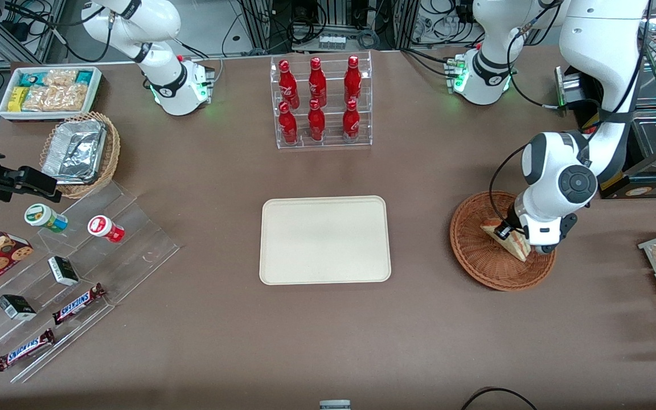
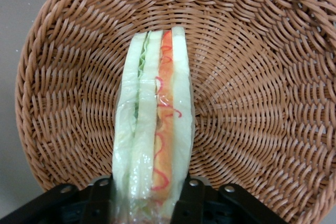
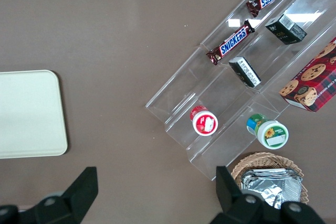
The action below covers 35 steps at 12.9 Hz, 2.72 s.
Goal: Place sandwich from basket to tray
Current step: 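Lower the open left gripper around the sandwich's upright edge, then close the left gripper on the sandwich and lift it from the basket, then carry the sandwich over the white tray and lower it onto the tray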
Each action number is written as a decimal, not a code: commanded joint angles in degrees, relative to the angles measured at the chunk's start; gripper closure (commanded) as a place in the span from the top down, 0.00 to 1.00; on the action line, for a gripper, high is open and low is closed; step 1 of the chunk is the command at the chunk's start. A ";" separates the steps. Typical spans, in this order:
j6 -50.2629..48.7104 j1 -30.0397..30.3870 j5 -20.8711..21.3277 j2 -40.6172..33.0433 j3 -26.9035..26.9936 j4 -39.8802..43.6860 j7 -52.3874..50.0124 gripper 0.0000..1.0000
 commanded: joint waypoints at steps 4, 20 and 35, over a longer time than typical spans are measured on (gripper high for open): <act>-6.65 -0.38 4.17 -0.80 0.24 5.17 -0.52 0.00; -20.05 -24.02 5.58 7.62 -5.20 29.70 6.78 0.00; -13.02 -26.58 6.46 22.14 -11.19 37.97 8.27 0.00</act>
